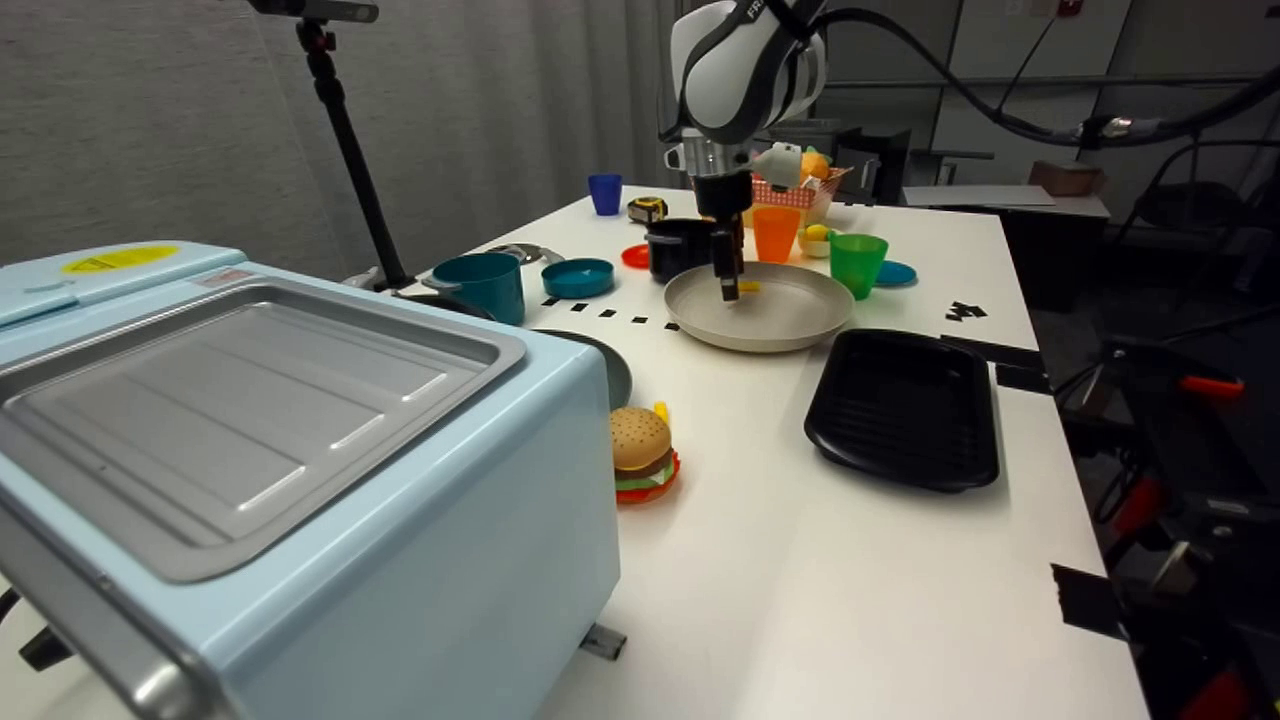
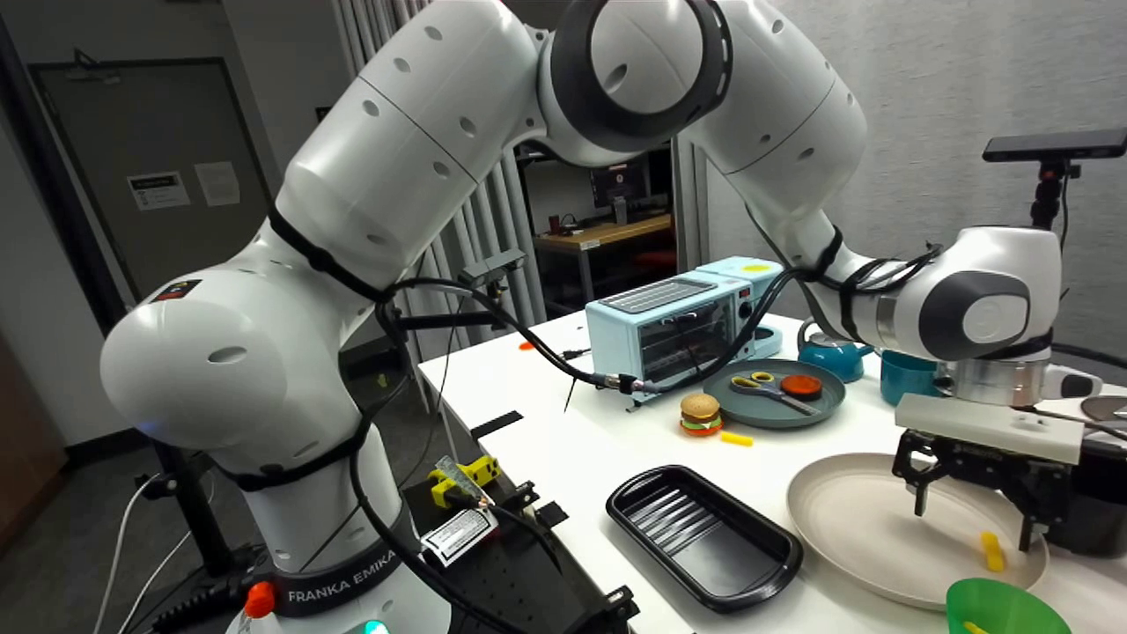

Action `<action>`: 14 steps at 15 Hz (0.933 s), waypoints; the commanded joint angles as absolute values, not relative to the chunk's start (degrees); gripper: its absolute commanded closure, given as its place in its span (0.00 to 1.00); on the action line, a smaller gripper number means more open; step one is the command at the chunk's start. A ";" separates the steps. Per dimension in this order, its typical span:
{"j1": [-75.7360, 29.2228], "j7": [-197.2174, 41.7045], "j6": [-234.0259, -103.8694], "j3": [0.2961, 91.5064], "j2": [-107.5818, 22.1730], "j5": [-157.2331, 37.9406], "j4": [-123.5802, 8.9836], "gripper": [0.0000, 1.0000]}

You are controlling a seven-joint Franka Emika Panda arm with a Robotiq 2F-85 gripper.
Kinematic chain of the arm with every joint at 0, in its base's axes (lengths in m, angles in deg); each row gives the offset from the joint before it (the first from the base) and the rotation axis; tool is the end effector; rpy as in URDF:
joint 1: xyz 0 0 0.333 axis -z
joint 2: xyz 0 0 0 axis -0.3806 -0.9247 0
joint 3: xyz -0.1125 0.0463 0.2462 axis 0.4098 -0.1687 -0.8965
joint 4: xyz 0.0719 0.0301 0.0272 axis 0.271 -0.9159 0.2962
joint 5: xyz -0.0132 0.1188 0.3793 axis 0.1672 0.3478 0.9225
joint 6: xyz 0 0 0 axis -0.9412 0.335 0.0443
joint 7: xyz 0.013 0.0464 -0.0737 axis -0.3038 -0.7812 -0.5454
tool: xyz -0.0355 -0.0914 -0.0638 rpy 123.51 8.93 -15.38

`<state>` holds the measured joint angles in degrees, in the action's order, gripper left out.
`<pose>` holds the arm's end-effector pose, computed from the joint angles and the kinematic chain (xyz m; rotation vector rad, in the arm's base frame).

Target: Put the toy fries in the green cup

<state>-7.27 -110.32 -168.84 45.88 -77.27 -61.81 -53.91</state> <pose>0.6196 -0.2128 0.0727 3.0451 0.3733 -0.2062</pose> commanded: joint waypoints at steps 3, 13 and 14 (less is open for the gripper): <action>-6.91 -109.75 -168.63 45.51 -79.02 -63.05 -52.07 0.00; -6.81 -109.59 -168.45 45.27 -79.20 -62.80 -52.05 0.56; -6.75 -109.53 -168.31 45.26 -79.24 -62.71 -51.95 0.71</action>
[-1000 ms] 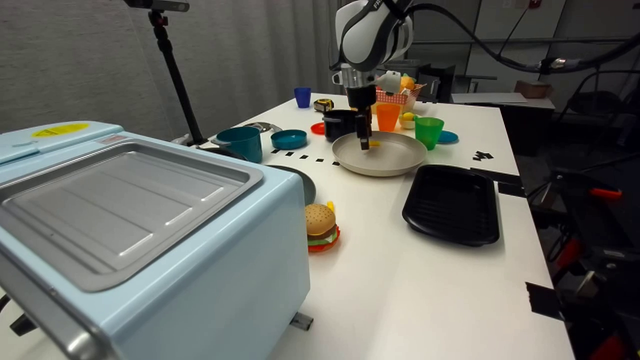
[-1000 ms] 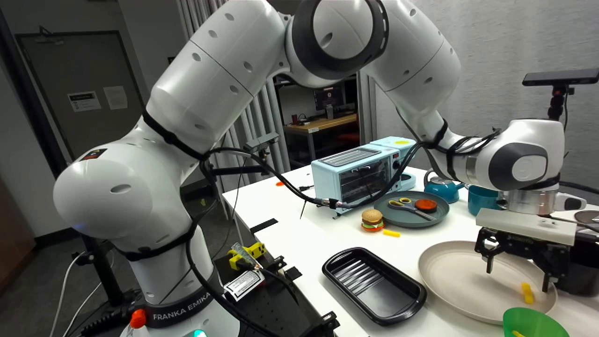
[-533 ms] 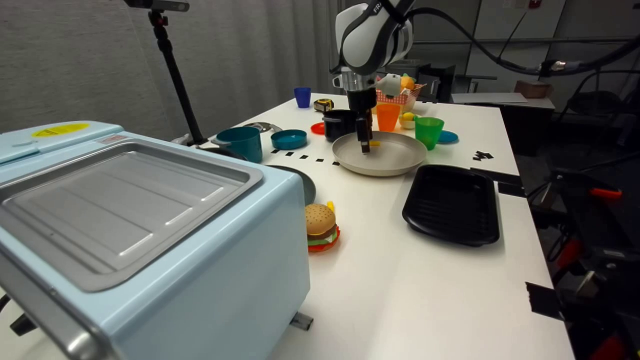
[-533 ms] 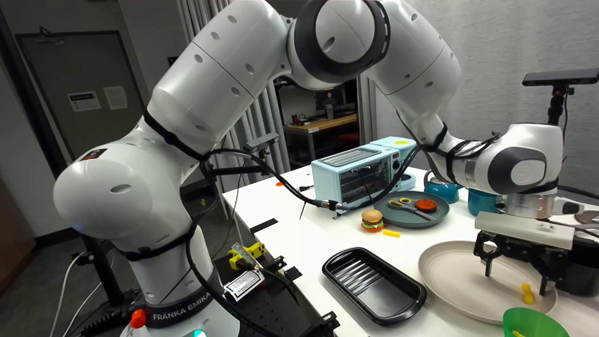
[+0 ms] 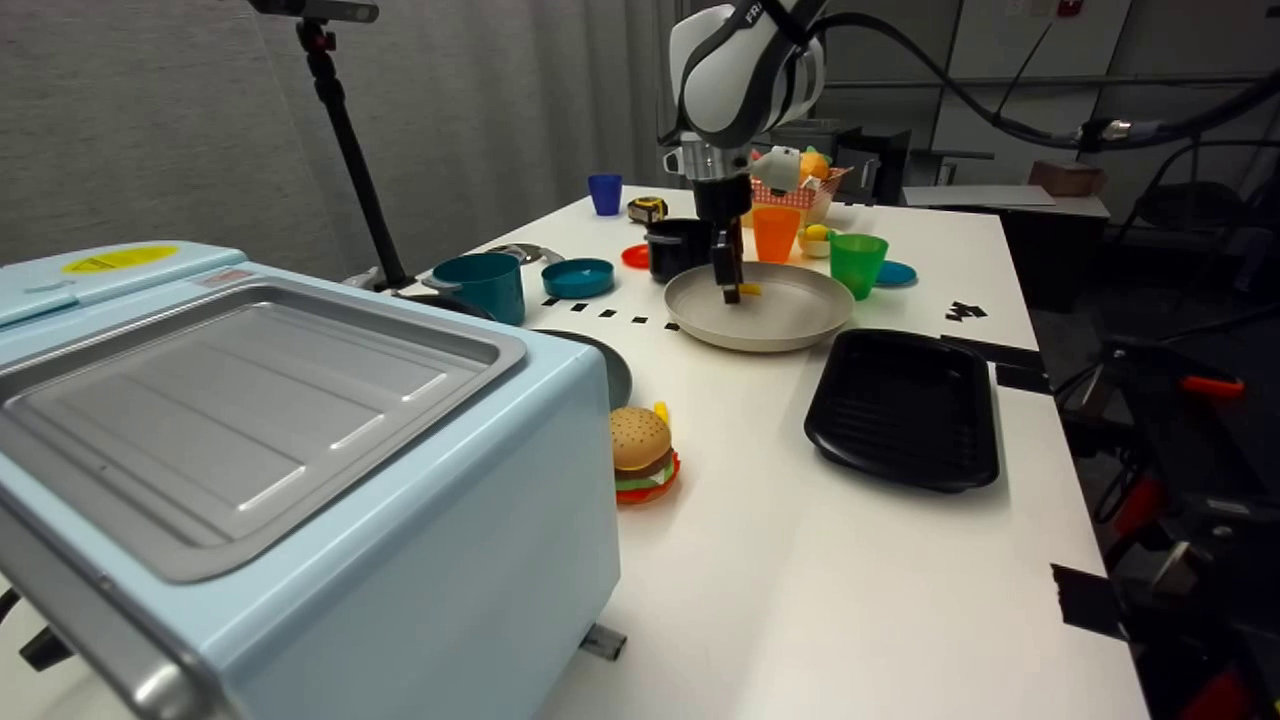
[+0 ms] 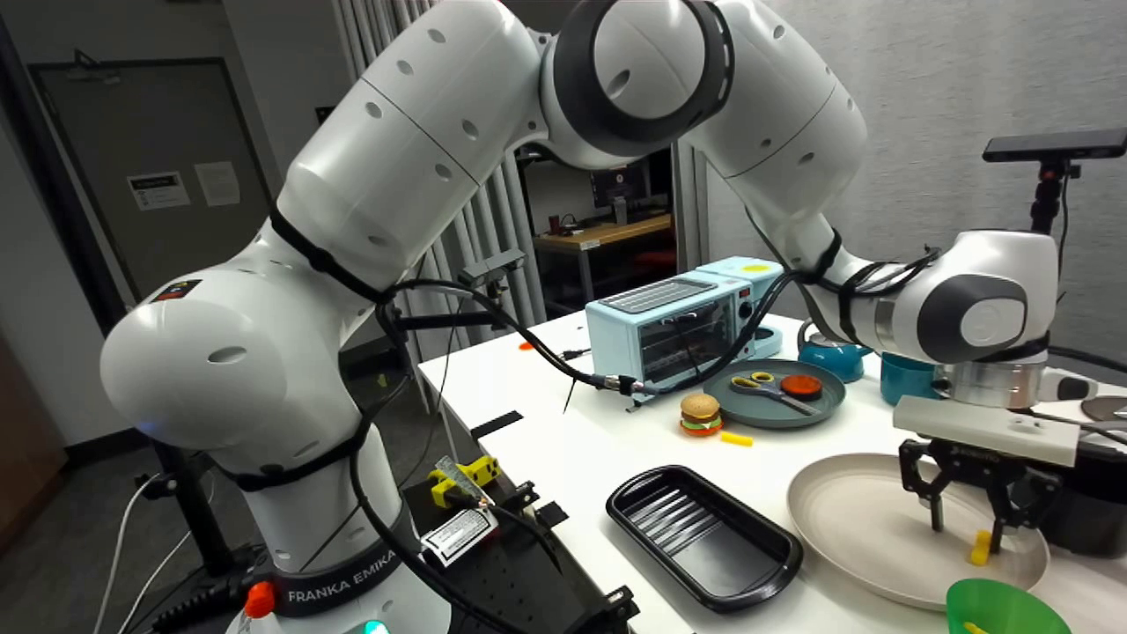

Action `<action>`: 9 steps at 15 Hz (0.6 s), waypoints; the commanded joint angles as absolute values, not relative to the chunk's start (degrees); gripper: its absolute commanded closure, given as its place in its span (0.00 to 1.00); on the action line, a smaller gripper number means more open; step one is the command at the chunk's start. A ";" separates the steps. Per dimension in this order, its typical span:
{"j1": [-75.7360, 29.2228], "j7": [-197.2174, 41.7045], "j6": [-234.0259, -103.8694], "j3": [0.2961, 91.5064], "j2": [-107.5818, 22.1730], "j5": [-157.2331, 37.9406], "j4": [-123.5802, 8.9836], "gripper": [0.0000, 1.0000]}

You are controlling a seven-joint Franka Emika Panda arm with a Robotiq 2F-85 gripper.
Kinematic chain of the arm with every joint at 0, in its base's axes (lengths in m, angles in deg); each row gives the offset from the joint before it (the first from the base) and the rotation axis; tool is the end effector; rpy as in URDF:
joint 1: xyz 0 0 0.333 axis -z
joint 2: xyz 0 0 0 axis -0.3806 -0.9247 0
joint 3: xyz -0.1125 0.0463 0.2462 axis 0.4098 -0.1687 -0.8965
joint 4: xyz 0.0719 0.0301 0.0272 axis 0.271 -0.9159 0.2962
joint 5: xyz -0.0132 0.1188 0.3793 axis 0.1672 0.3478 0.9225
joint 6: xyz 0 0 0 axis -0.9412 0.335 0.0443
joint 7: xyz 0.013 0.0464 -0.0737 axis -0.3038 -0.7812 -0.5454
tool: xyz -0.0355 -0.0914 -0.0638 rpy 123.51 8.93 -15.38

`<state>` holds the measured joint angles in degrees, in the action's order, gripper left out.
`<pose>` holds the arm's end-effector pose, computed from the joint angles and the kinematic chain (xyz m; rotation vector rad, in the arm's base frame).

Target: Put the toy fries in the green cup

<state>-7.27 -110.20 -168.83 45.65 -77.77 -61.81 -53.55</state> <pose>0.6204 -0.2105 0.0693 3.0481 0.3752 -0.2083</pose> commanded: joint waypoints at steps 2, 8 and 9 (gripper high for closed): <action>-6.66 -109.25 -168.41 45.34 -79.21 -62.57 -51.78 0.84; -6.74 -106.93 -167.99 45.96 -78.25 -62.26 -52.04 0.96; -6.84 -106.27 -168.33 46.20 -77.55 -62.35 -52.83 0.96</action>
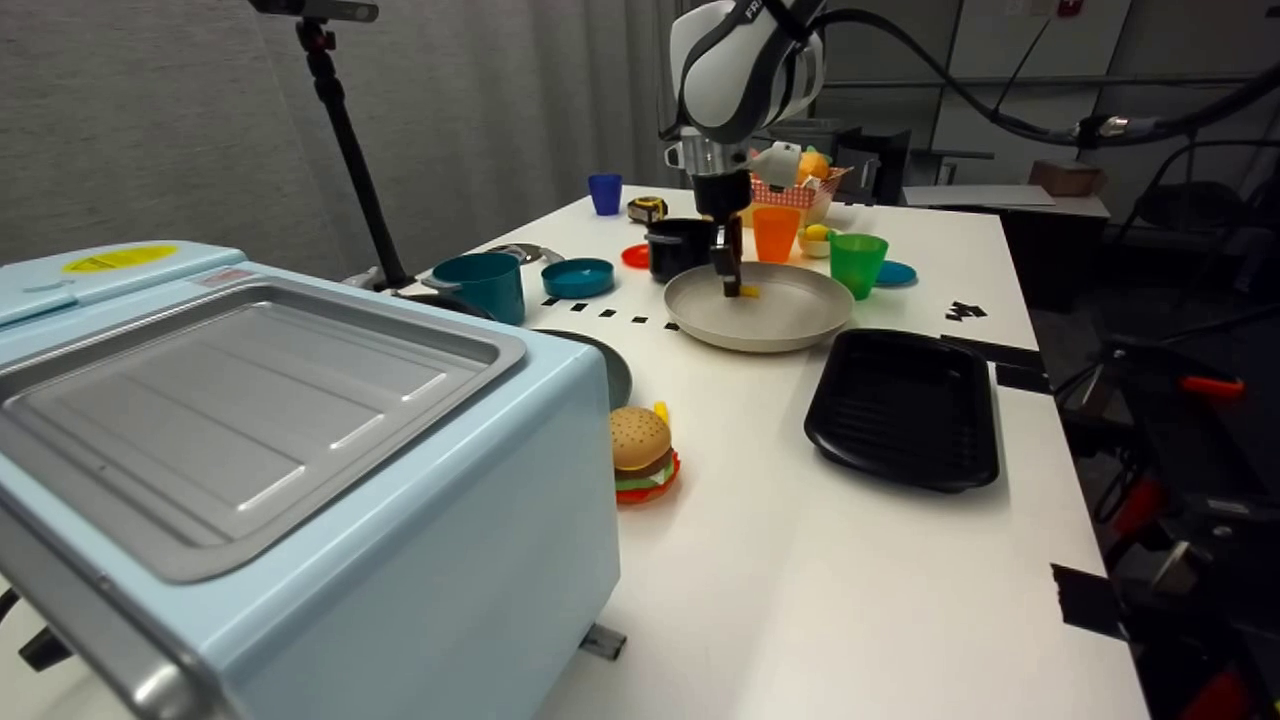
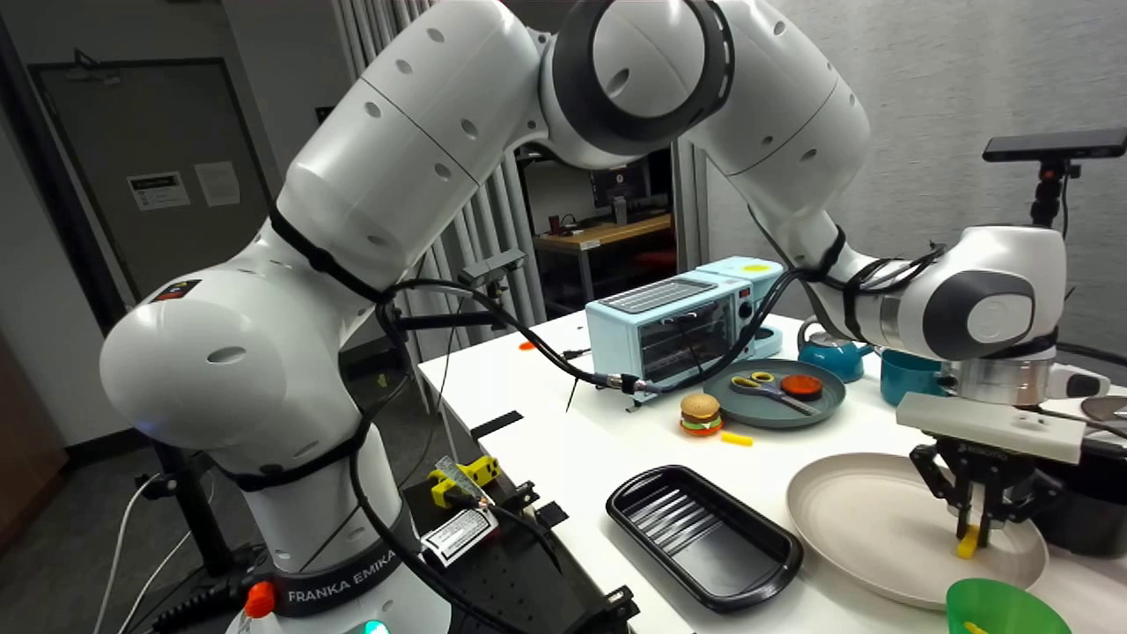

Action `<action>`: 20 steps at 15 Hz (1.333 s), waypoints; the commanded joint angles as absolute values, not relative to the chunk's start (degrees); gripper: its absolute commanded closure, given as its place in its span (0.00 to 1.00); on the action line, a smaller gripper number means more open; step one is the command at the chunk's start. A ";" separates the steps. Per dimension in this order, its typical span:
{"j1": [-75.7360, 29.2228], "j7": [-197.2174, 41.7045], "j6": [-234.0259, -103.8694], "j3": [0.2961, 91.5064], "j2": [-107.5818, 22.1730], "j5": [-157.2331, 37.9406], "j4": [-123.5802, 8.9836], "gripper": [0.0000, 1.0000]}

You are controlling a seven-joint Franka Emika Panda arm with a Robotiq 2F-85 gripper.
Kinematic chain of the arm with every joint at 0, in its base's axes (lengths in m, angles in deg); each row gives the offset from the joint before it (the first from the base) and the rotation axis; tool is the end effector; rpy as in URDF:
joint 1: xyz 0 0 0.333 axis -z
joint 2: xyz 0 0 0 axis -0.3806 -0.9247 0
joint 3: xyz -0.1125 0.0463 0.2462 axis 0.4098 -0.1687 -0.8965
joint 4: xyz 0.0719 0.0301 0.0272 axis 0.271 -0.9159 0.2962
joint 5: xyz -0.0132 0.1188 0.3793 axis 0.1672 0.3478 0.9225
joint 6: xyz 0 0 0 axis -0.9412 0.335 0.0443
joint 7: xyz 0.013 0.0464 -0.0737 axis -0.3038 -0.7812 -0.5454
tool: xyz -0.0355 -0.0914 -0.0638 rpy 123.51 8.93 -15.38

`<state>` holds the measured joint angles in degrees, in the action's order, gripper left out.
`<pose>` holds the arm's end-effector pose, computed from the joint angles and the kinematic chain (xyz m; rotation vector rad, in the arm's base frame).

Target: Put the toy fries in the green cup

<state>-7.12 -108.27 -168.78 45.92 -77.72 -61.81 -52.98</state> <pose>0.6226 -0.2158 0.0738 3.0465 0.3140 -0.1944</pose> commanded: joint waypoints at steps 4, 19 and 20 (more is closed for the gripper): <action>-6.69 -104.32 -167.91 47.45 -74.31 -62.63 -55.89 0.96; -4.93 -105.49 -169.67 51.37 -60.64 -63.63 -69.97 0.96; -4.87 -105.56 -169.84 51.59 -60.16 -63.74 -70.61 0.96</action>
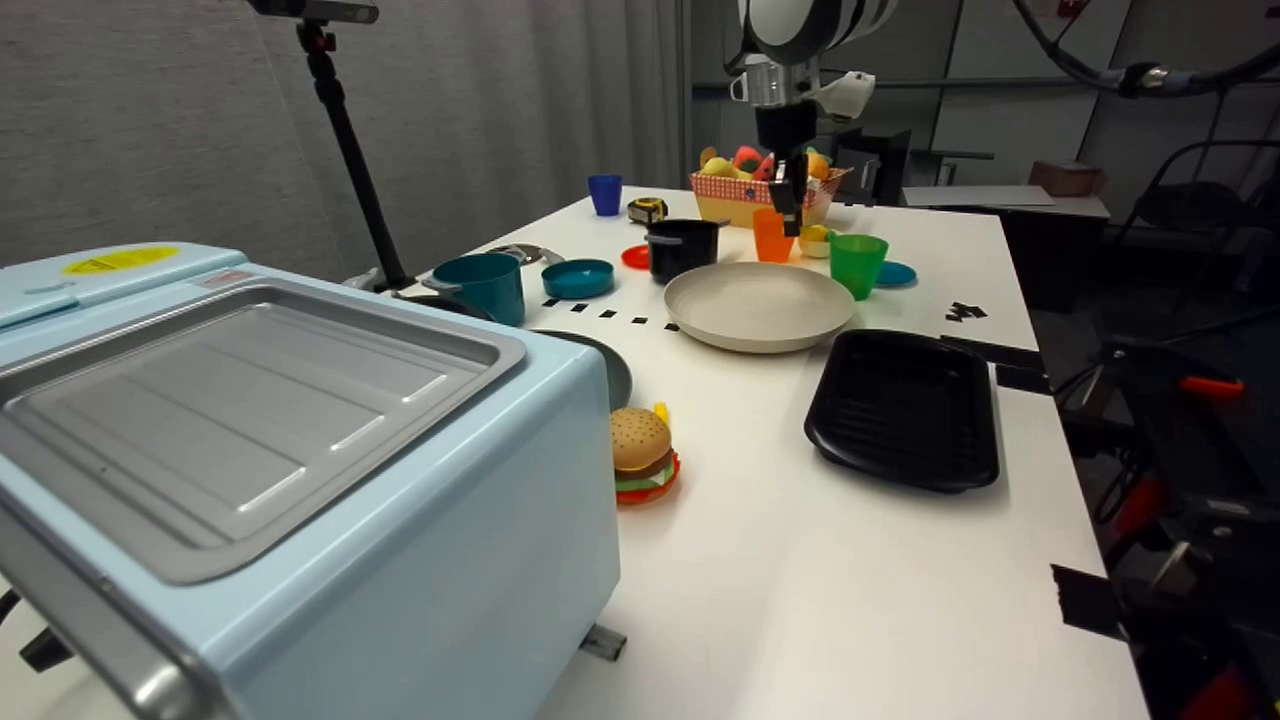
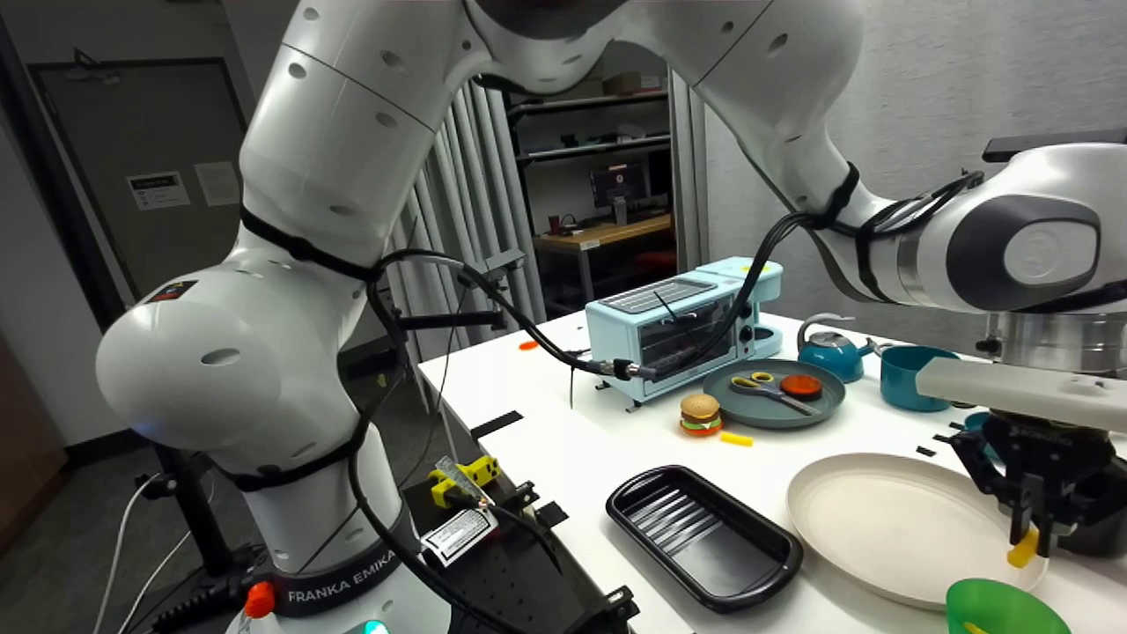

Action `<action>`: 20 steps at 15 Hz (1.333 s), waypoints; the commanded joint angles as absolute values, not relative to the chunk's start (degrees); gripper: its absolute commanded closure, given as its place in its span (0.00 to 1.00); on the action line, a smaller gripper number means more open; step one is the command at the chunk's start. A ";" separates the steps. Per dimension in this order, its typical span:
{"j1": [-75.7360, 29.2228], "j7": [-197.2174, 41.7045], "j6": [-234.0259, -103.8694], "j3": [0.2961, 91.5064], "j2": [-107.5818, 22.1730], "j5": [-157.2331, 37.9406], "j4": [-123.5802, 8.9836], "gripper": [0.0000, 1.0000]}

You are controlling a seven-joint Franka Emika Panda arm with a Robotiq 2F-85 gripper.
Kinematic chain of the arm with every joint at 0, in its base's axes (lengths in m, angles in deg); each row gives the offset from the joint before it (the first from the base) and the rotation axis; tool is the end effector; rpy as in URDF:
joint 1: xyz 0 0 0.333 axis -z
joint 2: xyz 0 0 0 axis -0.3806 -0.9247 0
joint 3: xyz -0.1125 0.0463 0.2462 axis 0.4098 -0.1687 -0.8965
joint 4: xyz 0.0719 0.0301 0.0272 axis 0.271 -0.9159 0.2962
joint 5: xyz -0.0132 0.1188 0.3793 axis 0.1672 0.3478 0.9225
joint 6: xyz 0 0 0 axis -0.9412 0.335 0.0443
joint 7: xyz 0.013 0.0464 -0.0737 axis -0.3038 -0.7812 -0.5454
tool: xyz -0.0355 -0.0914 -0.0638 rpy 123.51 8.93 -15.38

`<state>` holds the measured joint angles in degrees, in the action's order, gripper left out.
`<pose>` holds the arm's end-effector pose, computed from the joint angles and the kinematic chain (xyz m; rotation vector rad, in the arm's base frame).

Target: Put the toy fries in the green cup

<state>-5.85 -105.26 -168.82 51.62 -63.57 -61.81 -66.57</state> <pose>0.5651 -0.2778 0.1438 3.0153 0.0564 -0.2036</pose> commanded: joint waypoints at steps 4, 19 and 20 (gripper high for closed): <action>-4.66 -105.74 -170.30 52.28 -58.30 -65.16 -73.27 0.96; -5.32 -104.74 -172.05 53.39 -55.82 -70.65 -79.58 0.96; -5.34 -104.75 -171.89 53.37 -55.81 -70.65 -79.66 0.90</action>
